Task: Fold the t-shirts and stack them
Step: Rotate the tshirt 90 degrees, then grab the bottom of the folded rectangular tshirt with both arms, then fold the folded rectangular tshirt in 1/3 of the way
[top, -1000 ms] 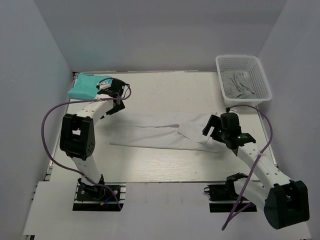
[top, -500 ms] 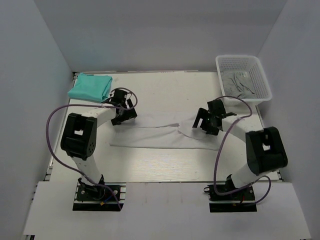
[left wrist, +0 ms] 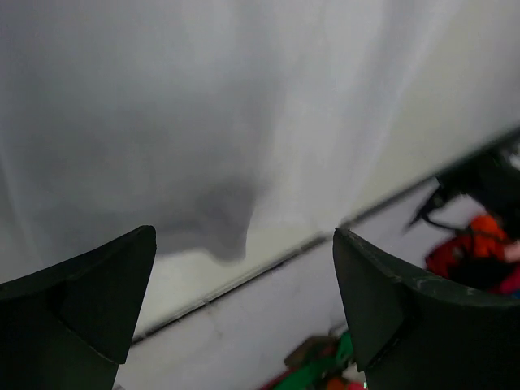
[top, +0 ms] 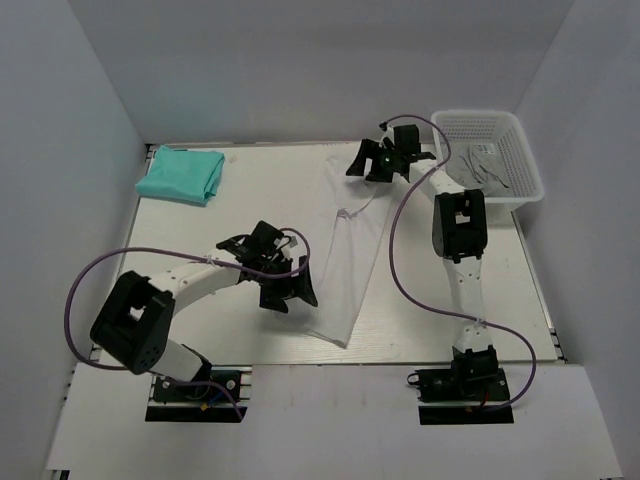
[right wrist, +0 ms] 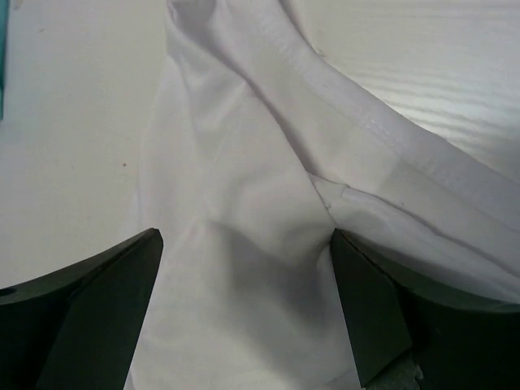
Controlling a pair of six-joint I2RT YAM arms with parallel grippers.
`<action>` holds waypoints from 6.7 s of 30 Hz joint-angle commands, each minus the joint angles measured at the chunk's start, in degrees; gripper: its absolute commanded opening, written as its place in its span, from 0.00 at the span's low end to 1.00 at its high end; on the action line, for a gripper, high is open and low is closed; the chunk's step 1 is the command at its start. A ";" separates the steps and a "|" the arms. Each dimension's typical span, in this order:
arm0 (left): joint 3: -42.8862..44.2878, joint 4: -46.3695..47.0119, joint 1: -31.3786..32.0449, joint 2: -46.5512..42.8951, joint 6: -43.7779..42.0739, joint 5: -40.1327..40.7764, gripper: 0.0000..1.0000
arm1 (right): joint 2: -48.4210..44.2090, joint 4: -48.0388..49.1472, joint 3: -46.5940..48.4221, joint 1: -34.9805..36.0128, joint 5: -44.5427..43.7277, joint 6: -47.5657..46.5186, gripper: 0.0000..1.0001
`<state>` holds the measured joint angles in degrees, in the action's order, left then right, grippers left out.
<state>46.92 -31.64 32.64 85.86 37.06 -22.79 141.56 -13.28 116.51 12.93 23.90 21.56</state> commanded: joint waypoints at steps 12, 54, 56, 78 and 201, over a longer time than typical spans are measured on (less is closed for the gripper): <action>3.89 -2.63 3.39 -14.23 -3.76 5.36 1.00 | -20.34 -2.52 -12.86 5.60 -9.72 -9.35 0.90; -0.17 7.56 5.85 -6.51 -5.77 11.10 1.00 | -48.41 -1.93 -50.32 7.63 -14.85 1.79 0.90; 0.45 9.13 6.46 -4.93 -6.38 10.31 1.00 | -53.03 -0.35 -56.01 7.73 -15.64 4.09 0.90; 8.63 9.94 10.69 13.71 -10.52 11.45 0.21 | -67.22 4.49 -88.12 7.64 -9.14 10.87 0.80; 17.95 6.24 -6.54 5.80 -9.64 28.76 1.00 | 0.46 -8.26 0.20 3.86 12.49 -3.90 0.90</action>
<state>65.39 -25.23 26.46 94.56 27.03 4.56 139.70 -19.73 113.36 17.34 37.10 17.17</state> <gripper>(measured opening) 0.997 0.902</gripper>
